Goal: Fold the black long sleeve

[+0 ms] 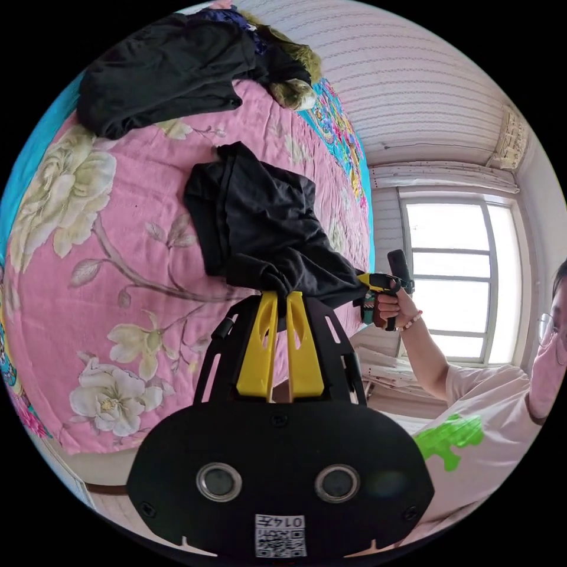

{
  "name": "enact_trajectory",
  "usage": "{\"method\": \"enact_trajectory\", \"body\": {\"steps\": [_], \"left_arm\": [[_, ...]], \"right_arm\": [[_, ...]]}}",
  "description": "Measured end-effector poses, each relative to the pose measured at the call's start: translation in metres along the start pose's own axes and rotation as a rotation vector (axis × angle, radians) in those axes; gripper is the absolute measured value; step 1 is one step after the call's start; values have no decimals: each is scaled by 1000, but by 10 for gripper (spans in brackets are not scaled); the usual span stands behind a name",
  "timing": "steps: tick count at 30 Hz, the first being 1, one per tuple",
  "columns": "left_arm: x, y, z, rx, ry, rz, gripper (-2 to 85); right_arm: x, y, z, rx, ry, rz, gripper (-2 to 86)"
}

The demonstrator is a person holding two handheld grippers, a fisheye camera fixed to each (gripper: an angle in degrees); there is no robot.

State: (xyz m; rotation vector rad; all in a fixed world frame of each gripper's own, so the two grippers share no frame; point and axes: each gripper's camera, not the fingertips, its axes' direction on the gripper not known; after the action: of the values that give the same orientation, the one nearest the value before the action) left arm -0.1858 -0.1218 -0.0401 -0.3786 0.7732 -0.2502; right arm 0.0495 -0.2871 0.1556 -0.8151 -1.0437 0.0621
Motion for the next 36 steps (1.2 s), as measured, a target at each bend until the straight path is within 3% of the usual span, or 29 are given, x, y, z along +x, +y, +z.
{"method": "enact_trajectory", "body": {"steps": [6, 13, 17, 21, 24, 27, 29, 33, 36], "left_arm": [[14, -54, -7, -7, -26, -4, -3], [30, -121, 3, -9, -182, 25, 24], [61, -140, 6, 32, -375, 166, 58], [96, -137, -1, 85, -581, 342, 70], [110, -132, 3, 66, -616, 401, 63], [125, -127, 15, 49, -611, 436, 58], [134, -124, 24, 54, -583, 461, 54], [158, -130, 53, 41, -559, 542, 48], [161, -142, 76, 15, -587, 568, 44]], "right_arm": [[-23, -63, -10, -15, 32, -14, 12], [-11, -148, -13, 31, -95, 98, 21], [-2, -172, -16, 95, -142, 134, 42], [-23, -181, -28, 136, -73, 25, 80], [-32, -184, -31, 142, -54, 14, 124], [-48, -180, -30, 184, -37, -56, 113], [-64, -175, -20, 190, 14, -133, 99], [-128, -144, 24, 287, 305, -462, 20], [-144, -143, 72, 199, 508, -526, 0]]}}
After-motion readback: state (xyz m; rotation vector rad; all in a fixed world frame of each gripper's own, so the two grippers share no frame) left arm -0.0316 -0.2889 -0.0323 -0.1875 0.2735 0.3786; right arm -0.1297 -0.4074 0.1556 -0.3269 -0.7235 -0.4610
